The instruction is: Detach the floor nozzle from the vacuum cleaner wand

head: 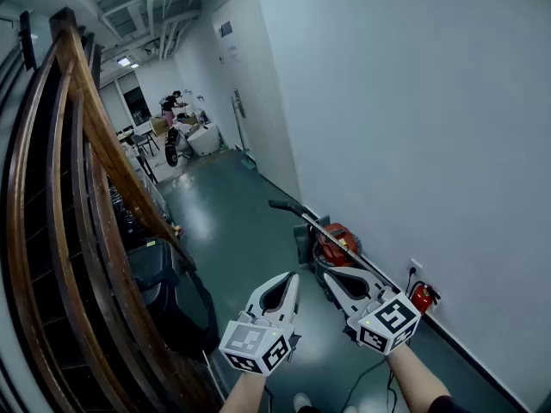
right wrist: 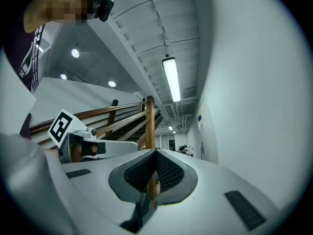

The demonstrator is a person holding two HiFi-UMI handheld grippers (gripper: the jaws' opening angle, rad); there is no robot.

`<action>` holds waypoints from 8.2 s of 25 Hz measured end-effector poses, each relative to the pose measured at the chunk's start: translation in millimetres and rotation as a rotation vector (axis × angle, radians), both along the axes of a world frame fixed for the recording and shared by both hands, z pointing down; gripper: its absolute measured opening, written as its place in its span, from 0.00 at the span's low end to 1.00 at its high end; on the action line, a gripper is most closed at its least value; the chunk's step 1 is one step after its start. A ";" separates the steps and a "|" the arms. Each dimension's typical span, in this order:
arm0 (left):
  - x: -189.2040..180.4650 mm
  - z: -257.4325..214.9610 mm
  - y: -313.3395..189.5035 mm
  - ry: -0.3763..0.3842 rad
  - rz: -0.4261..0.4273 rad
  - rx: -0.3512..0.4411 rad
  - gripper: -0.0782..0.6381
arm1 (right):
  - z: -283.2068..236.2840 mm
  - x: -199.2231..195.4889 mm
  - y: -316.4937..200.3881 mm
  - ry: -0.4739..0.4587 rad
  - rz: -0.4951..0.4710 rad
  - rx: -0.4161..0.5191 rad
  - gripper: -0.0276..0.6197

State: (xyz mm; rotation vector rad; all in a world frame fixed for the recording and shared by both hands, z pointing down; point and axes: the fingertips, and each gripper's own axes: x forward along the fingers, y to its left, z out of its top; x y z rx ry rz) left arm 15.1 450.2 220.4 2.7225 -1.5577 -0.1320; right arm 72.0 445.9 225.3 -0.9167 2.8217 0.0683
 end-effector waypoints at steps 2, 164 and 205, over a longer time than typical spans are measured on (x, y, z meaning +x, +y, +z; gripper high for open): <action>3.8 4.6 4.2 0.002 0.000 -0.014 0.11 | 5.6 4.2 3.9 -0.003 0.003 -0.018 0.07; -130.5 512.6 -721.4 0.457 -0.024 -0.818 0.39 | 568.8 -140.7 -707.8 0.688 -0.173 -0.319 0.29; -236.9 426.0 -830.3 0.531 -0.130 -0.657 0.36 | 579.6 -137.3 -715.6 0.707 -0.088 -0.335 0.29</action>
